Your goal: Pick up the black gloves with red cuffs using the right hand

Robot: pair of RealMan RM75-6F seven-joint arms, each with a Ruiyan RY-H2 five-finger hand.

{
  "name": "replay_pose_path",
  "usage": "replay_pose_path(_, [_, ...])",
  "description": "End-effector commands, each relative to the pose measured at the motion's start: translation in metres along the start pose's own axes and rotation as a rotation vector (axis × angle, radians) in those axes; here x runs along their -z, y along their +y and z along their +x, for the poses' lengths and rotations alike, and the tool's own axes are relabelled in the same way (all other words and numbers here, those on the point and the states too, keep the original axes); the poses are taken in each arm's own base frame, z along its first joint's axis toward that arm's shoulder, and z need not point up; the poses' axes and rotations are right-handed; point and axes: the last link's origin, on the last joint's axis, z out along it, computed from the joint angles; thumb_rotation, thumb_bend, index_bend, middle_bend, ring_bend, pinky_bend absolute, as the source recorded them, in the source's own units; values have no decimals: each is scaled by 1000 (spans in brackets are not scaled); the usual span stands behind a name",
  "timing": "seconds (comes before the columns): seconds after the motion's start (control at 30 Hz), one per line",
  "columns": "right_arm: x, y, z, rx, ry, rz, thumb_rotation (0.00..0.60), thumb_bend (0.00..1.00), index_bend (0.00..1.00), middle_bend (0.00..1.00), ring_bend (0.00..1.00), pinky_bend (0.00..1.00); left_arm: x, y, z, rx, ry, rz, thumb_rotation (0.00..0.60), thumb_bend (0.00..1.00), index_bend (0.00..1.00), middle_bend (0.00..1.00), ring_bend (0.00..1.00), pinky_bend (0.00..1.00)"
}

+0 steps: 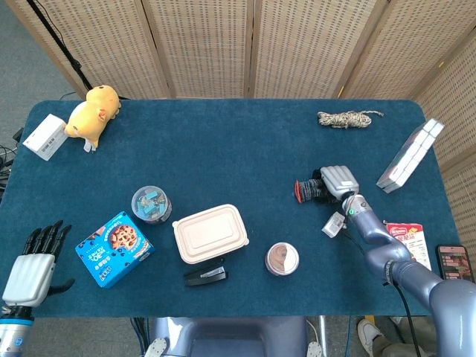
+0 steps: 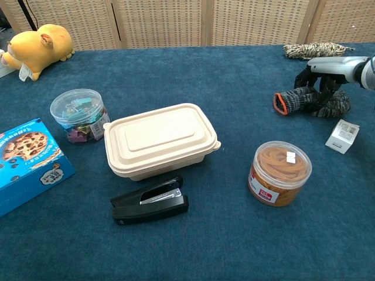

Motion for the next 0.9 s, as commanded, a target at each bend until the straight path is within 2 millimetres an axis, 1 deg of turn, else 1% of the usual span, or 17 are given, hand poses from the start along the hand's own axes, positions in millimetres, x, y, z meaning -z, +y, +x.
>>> replay_pose_path(0.03, [2, 2, -2, -5, 8, 7, 600, 373, 492, 443, 384, 444, 0, 0, 0, -1, -2, -1, 600, 67, 0, 0, 0, 0])
replay_pose_path(0.27, [6, -1, 1, -30, 18, 38, 600, 389, 507, 464, 398, 447, -6, 6, 2, -12, -10, -47, 600, 68, 0, 0, 0, 0])
replay_pose_path(0.57, [11, -18, 20, -74, 38, 87, 600, 415, 519, 479, 412, 453, -36, 28, 20, -64, -15, -200, 600, 68, 0, 0, 0, 0])
replay_pose_path(0.7, [15, -30, 29, -100, 30, 112, 600, 422, 520, 481, 413, 453, -57, 44, 30, -118, -17, -334, 600, 68, 0, 0, 0, 0])
replay_pose_path(0.8, [18, -48, 38, -125, 23, 150, 600, 435, 520, 483, 414, 454, -72, 63, 36, -154, -37, -494, 600, 67, 0, 0, 0, 0])
replay_pose_path(0.9, [22, -67, 48, -140, 19, 188, 600, 446, 520, 483, 419, 453, -84, 79, 45, -180, -17, -595, 600, 68, 0, 0, 0, 0])
